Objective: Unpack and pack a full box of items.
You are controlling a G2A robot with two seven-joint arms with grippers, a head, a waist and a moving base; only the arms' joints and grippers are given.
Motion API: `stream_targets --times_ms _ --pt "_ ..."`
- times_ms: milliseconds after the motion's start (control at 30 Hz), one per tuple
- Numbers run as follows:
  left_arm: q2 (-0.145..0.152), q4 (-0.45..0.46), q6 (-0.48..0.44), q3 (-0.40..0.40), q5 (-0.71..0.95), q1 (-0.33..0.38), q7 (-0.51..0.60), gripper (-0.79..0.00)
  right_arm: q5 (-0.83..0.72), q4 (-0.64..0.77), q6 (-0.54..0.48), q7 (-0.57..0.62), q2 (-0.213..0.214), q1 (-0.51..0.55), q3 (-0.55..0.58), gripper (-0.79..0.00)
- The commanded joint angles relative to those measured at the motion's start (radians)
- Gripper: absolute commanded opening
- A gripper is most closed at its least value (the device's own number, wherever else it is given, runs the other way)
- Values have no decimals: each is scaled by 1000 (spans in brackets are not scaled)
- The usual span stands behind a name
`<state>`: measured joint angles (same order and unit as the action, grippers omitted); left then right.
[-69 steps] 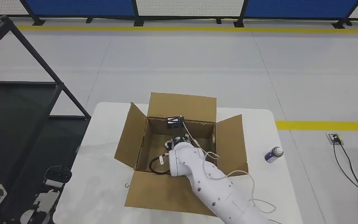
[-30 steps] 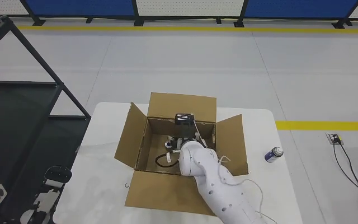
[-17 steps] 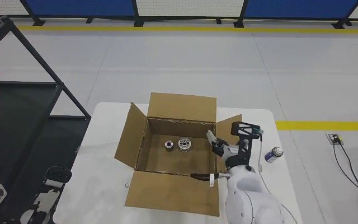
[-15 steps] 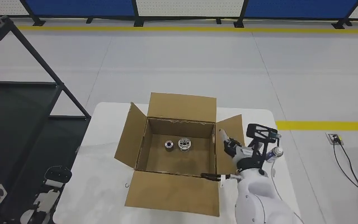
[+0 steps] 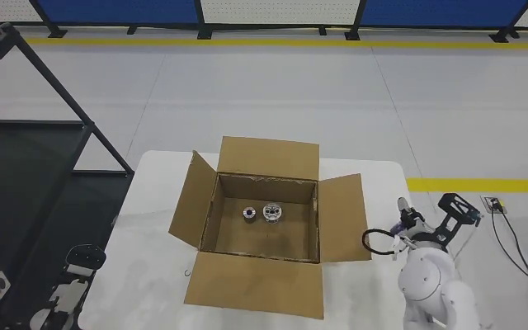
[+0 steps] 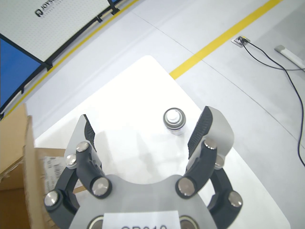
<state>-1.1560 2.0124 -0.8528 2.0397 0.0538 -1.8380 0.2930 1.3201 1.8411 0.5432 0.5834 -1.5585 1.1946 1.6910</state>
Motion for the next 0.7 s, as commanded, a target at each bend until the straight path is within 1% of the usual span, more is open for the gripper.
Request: stream_targets --times_ms 0,200,300,400,433,500,533,600,667 --pt "0 0 0 0 0 0 0 0 -2 -84 -22 27 5 -39 22 0" --pt "0 0 0 0 0 0 0 0 37 -226 -93 108 21 -100 40 0" --pt "0 0 0 0 0 0 0 0 38 -258 -115 130 26 -113 49 0" --pt "0 0 0 0 0 0 0 0 45 -279 -110 127 30 -120 53 0" --pt "0 0 0 0 0 0 0 0 50 -286 -104 125 31 -123 54 -92" --pt "0 0 0 0 0 0 0 0 48 -301 -99 118 32 -130 53 -428" --pt "0 0 0 0 0 0 0 0 46 -309 -99 114 33 -134 53 -477" --pt "0 0 0 0 0 0 0 0 48 -328 -92 106 34 -142 52 -502" --pt "0 0 0 0 0 0 0 0 48 -344 -88 102 35 -151 49 -566"
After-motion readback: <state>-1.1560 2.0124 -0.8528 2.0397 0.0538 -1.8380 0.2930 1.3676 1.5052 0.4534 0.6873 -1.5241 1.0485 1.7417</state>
